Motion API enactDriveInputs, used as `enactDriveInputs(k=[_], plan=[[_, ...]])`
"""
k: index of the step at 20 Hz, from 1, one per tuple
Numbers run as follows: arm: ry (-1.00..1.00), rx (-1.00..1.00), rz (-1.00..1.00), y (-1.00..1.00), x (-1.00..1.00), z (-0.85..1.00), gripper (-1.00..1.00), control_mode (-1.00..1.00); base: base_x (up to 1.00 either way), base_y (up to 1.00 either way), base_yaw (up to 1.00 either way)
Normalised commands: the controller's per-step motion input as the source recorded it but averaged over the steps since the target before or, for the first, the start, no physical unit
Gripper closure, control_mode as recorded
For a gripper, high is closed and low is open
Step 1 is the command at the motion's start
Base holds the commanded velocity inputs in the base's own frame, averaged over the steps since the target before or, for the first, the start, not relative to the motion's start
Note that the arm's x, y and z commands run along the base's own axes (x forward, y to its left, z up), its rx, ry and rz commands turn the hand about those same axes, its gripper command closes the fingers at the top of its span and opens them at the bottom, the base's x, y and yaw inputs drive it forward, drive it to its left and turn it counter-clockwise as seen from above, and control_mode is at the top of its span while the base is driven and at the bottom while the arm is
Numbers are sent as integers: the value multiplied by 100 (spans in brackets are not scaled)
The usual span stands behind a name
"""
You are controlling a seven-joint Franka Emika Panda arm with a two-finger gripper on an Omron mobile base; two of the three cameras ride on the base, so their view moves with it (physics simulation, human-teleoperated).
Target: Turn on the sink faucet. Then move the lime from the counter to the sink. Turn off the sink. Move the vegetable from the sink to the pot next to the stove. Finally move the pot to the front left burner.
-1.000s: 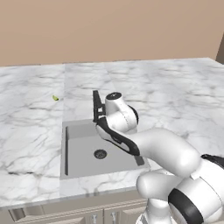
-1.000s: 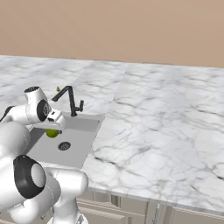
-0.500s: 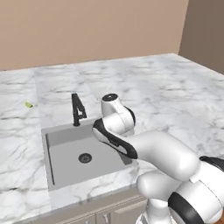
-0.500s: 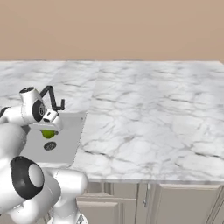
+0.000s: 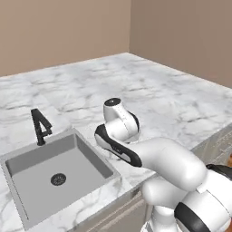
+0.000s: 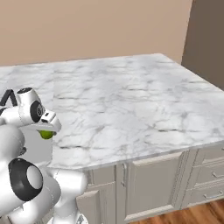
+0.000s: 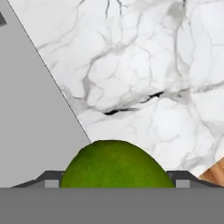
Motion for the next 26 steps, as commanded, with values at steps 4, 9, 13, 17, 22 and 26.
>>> enactDriveInputs(k=[4,9,13,17,22,26], plan=[[0,0,0,0,0,0,100,100,0,-6,-63],[0,0,0,0,0,0,100,100,0,-2,-67],[0,0,0,0,0,0,100,100,1,0,-68],[0,0,0,0,0,0,100,100,1,0,-68],[0,0,0,0,0,0,100,100,3,0,-67],[0,0,0,0,0,0,100,100,3,0,-67]])
